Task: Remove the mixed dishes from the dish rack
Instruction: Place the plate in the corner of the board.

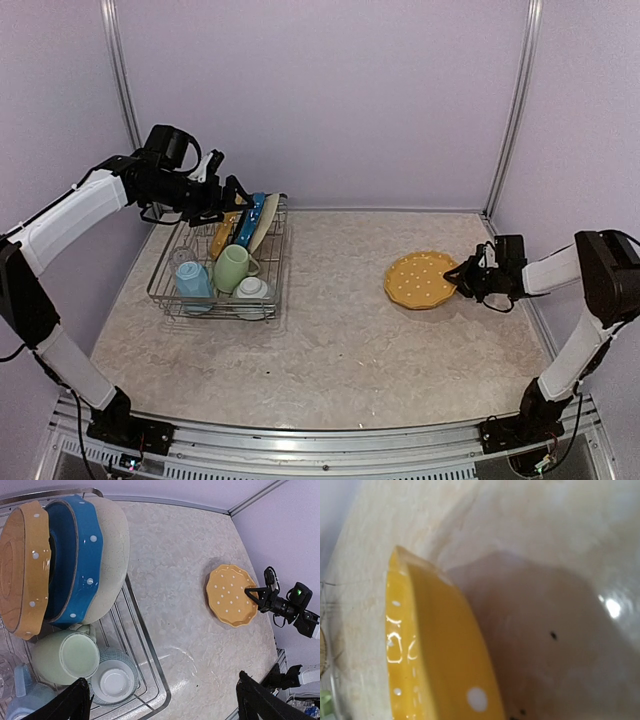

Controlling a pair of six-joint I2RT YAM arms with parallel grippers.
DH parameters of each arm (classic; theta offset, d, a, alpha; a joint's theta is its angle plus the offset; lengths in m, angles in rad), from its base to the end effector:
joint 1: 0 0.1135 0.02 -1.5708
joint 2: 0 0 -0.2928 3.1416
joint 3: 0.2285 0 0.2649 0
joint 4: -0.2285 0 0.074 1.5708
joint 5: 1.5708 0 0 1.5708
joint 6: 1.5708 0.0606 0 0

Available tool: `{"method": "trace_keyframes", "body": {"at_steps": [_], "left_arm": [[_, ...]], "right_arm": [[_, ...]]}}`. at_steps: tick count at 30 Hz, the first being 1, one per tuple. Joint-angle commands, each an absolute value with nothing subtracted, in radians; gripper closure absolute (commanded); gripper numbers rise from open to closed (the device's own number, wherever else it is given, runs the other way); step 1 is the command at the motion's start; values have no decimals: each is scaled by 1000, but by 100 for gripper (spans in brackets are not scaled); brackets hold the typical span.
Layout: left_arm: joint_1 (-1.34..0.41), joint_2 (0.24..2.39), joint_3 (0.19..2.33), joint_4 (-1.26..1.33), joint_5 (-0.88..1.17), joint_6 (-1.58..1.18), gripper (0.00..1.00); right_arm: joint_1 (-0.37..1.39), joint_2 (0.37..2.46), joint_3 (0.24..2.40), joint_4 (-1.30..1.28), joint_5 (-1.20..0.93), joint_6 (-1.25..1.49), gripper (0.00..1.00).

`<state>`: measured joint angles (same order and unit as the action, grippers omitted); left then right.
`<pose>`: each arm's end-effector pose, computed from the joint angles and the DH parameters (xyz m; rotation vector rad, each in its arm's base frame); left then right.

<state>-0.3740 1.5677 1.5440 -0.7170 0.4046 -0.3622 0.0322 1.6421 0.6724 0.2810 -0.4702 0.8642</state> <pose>0.3396 -0.1589 0.3726 0.2288 2.3754 -0.8317 0.3341 0.0382 0.1453 0.7080 2.2613 0.9899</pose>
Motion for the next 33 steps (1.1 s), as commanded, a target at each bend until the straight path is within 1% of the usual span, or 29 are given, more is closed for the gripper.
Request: {"method": "trace_keyframes", "body": {"at_steps": [1, 5, 8, 9, 15, 20, 22, 23, 26, 33], "left_arm": [[-396, 1534, 1566, -742, 348, -333, 3], [-409, 1516, 1575, -751, 337, -323, 3], [-408, 1509, 1575, -756, 305, -315, 3], [-407, 1509, 1575, -759, 293, -312, 3], [-404, 1530, 1590, -779, 276, -307, 2], [-405, 1540, 1568, -765, 208, -283, 2], [-403, 1552, 1572, -771, 191, -273, 2], [-399, 1560, 1576, -773, 189, -272, 2], [-380, 1572, 1578, -773, 206, -282, 2], [-389, 1592, 1568, -773, 136, -266, 2]], "right_arm": [[9, 1714, 741, 456, -524, 894, 100], [9, 1764, 753, 449, -520, 873, 100], [9, 1785, 774, 353, -490, 797, 100], [9, 1789, 780, 315, -476, 768, 97], [9, 1791, 862, 65, -330, 580, 74], [9, 1766, 861, -20, -254, 498, 44], [9, 1749, 847, -8, -265, 481, 34], [9, 1737, 842, -13, -261, 474, 30], [9, 1700, 833, -45, -234, 435, 23], [31, 1619, 779, -146, -155, 371, 19]]}}
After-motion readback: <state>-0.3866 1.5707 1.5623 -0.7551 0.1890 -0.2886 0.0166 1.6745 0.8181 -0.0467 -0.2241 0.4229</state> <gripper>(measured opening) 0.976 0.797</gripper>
